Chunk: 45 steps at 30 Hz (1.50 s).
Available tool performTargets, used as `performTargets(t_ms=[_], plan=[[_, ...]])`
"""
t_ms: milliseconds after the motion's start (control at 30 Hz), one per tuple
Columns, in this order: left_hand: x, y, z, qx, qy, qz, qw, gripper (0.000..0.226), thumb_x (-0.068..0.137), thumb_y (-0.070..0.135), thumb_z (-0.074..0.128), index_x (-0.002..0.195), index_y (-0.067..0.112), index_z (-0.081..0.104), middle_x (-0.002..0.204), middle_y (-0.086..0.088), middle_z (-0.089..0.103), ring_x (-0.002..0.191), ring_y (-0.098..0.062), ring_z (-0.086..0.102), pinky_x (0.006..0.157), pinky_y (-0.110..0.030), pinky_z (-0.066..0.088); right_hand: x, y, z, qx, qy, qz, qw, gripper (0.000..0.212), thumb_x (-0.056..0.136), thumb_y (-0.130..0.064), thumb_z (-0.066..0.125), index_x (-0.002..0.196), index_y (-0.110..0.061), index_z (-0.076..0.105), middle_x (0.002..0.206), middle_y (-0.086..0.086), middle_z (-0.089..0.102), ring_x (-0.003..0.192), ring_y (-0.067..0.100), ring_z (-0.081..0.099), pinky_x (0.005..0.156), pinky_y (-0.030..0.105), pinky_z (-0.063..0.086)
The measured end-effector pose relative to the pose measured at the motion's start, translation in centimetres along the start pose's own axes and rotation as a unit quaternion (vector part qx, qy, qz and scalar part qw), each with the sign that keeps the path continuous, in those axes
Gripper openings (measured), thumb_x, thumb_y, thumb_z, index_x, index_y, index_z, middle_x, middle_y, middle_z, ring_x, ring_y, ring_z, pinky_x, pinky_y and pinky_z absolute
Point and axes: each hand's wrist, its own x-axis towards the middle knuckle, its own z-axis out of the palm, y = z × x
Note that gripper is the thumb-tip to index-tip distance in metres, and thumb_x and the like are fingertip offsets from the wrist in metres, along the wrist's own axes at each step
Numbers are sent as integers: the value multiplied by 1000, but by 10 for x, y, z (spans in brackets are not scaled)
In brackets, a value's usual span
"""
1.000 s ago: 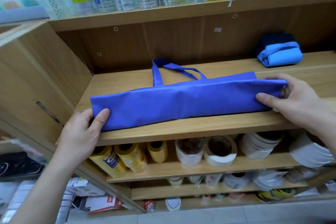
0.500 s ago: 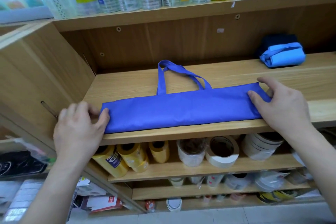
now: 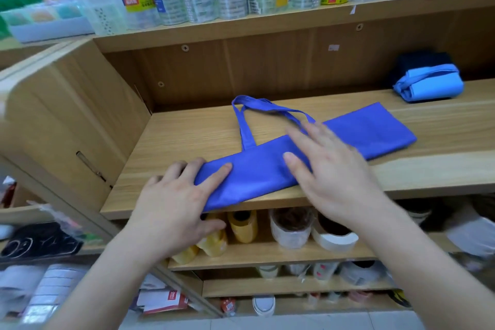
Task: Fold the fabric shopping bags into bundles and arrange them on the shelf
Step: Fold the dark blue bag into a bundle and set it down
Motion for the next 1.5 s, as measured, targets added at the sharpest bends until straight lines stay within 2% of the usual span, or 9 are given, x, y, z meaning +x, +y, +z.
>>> performTargets(t_ms=[133, 467, 600, 700, 833, 1100, 1200, 1333, 1500], plan=[[-22, -5, 8, -29, 92, 30, 995, 93, 47, 15, 75, 135, 29, 51, 121, -7, 63, 97, -33, 64, 56, -38, 56, 13, 3, 21, -25, -82, 8, 996, 50, 103, -46, 21, 153, -41, 18, 164, -14, 10, 151, 12, 4, 121, 43, 7], [-32, 12, -50, -528, 304, 97, 787, 28, 71, 14, 77, 97, 21, 69, 100, 11, 71, 96, -21, 67, 83, -29, 50, 17, 17, 9, 231, -192, -129, 945, 41, 94, -3, 56, 113, -37, 69, 136, -23, 56, 133, -14, 34, 118, 18, 15], [7, 44, -69, -676, 212, 49, 704, 37, 76, 28, 77, 109, 27, 59, 105, 14, 71, 101, -11, 68, 83, -25, 56, 7, 11, 7, 392, -141, -78, 906, 25, 90, -11, 60, 92, 13, 65, 93, 24, 70, 97, 3, 52, 93, 55, 50], [40, 62, -60, -624, 130, -19, 771, 37, 82, 29, 77, 110, 37, 53, 98, 29, 69, 93, 4, 65, 79, -20, 54, 7, 7, -5, 544, -63, 15, 837, 29, 102, -17, 48, 89, -3, 69, 73, -13, 74, 72, -10, 61, 72, 14, 52], [67, 74, -37, -526, 74, -125, 838, 40, 87, 40, 70, 119, 33, 48, 91, 12, 72, 95, -12, 66, 78, -34, 48, 17, 12, -4, 663, -29, 77, 744, 52, 88, -63, 36, 113, -27, 64, 110, -1, 74, 106, 21, 68, 88, 32, 55], [71, 88, -27, -214, 188, -82, 955, 62, 80, 44, 73, 134, 25, 48, 107, -4, 59, 94, -31, 59, 69, -40, 50, 28, 23, 19, 169, 76, 98, 978, 85, 84, -25, 67, 153, -14, 17, 137, 11, 45, 125, 32, 43, 100, 38, 38], [69, 84, -12, -172, 254, 76, 949, 33, 87, 39, 59, 109, 18, 70, 123, -8, 62, 115, -33, 57, 82, -45, 54, 39, 28, 11, 171, 22, 112, 979, 84, 76, -33, 67, 146, -18, 22, 124, 8, 55, 122, 37, 45, 99, 45, 42], [53, 77, -8, -271, 22, 118, 955, 76, 87, 68, 14, 149, 30, 38, 161, 5, 24, 150, -11, 12, 121, -30, 15, 59, 38, 6, 234, -40, 131, 963, 111, 74, -40, 72, 155, -29, -2, 138, 4, 53, 131, 29, 44, 109, 44, 37], [37, 79, -10, -157, 64, 159, 973, 84, 82, 64, 58, 153, 31, 26, 162, 4, 19, 149, -16, 16, 118, -30, 21, 86, 35, 13, 402, 10, 117, 908, 88, 81, -27, 79, 152, -28, 26, 135, 0, 56, 119, 17, 57, 105, 37, 46]])
